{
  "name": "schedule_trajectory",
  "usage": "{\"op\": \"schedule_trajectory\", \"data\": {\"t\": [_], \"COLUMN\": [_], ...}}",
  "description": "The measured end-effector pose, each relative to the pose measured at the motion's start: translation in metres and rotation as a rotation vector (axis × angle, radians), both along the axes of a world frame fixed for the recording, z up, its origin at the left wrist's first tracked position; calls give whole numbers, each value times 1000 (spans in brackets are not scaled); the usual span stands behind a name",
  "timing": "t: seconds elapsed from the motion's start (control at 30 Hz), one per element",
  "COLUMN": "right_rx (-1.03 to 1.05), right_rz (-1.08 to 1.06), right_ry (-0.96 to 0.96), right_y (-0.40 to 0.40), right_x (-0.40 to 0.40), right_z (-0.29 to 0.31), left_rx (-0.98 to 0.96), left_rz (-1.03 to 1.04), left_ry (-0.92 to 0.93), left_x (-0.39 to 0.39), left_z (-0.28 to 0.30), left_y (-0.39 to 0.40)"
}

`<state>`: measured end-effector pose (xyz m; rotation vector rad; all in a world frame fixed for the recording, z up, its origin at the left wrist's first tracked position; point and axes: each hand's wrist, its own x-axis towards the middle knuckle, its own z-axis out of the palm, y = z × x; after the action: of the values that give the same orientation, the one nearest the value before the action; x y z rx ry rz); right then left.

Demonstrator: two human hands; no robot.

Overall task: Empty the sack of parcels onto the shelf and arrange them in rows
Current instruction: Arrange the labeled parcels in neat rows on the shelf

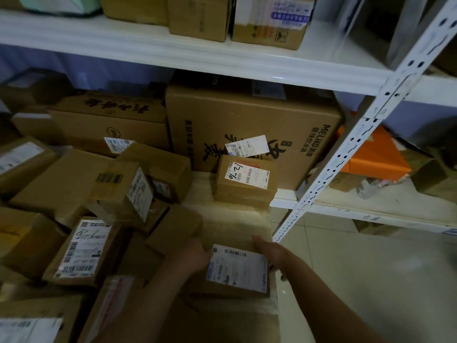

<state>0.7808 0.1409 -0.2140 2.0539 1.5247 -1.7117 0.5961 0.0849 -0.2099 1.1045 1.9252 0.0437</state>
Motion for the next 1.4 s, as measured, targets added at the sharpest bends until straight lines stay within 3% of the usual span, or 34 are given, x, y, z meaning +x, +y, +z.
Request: {"op": "schedule_trajectory", "data": {"t": [0.07, 0.2, 0.37, 0.63, 0.87, 0.97, 1.03, 1.13, 1.27, 1.4], "right_rx": [69, -64, 142, 212, 214, 353, 505, 608, 363, 20], "right_rz": [-109, -320, -412, -407, -397, -529, -645, -658, -365, -103], "right_ry": [96, 338, 319, 347, 293, 49, -131, -152, 28, -14], "right_y": [6, 25, 40, 56, 56, 51, 41, 21, -6, -40], "right_x": [8, 24, 17, 1, -1, -4, -9, -20, -42, -55], "right_z": [0, -1, -24, -44, -50, -46, -37, -24, -15, -11], "left_rx": [81, 240, 336, 379, 350, 439, 478, 486, 340, 126], "left_rz": [79, 234, 352, 321, 281, 303, 304, 326, 242, 44], "left_ry": [-50, -136, -182, -208, -213, -214, -116, -23, 11, -11], "left_x": [3, 12, 20, 22, 17, 6, -11, -45, -73, -77], "left_z": [3, 5, 6, -8, -7, 0, 7, 7, 8, 10], "left_y": [7, 31, 53, 69, 57, 43, 31, 15, -16, -44]}}
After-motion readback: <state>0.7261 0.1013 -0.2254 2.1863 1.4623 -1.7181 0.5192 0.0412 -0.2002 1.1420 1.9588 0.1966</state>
